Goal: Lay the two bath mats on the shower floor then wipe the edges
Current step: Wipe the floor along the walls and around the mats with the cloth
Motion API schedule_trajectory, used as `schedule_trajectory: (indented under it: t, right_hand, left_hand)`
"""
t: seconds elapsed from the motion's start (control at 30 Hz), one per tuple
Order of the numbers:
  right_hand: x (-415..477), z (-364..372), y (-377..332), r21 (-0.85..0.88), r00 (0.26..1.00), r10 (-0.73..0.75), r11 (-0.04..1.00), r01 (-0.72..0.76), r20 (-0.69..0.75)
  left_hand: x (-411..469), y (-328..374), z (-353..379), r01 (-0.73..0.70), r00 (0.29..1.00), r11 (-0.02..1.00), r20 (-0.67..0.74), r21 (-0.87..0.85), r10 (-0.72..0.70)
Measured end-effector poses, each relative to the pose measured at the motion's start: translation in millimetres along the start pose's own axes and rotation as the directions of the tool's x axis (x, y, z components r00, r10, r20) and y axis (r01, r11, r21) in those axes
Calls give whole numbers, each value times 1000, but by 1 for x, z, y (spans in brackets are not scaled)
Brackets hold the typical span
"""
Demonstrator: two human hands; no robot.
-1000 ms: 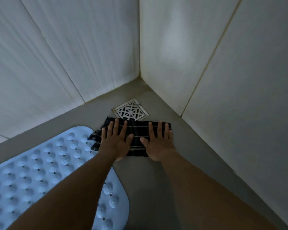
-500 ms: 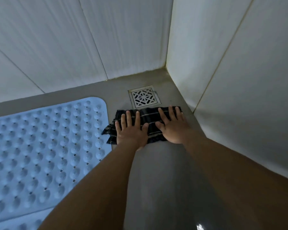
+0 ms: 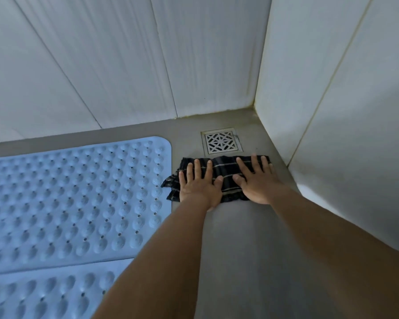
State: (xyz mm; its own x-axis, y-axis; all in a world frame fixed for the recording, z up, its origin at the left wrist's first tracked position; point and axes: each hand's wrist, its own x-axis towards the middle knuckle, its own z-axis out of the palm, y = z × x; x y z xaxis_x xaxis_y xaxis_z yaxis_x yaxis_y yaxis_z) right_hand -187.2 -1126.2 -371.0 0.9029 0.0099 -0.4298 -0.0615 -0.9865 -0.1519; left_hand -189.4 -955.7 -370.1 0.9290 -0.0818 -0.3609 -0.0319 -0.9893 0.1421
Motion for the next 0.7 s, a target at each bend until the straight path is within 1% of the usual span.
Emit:
schedule_trajectory:
  t: [0.07,0.23,0.37,0.57,0.7]
  right_hand:
    - [-9,3,-2,1,1000,-14,1000,14,7]
    - [-37,10,0,-4,1000,4,1000,-4,19]
    - [-62,19,1,-28,999,7,1000,-6,31]
    - [-103,38,6,-68,999,9,998,-6,46]
    - [-138,51,9,-55,998,7,998,-3,69]
  left_hand:
    - [-6,-3,2,7,1000,1000,0,8,-7]
    - [-29,1,11,13,1000,1000,3,5,-13]
    - [-52,-1,19,12,1000,1000,5,-29,-12]
    - [-105,6,35,22,999,998,28,-65,-20]
    - [-140,8,47,30,999,997,30,-66,-28]
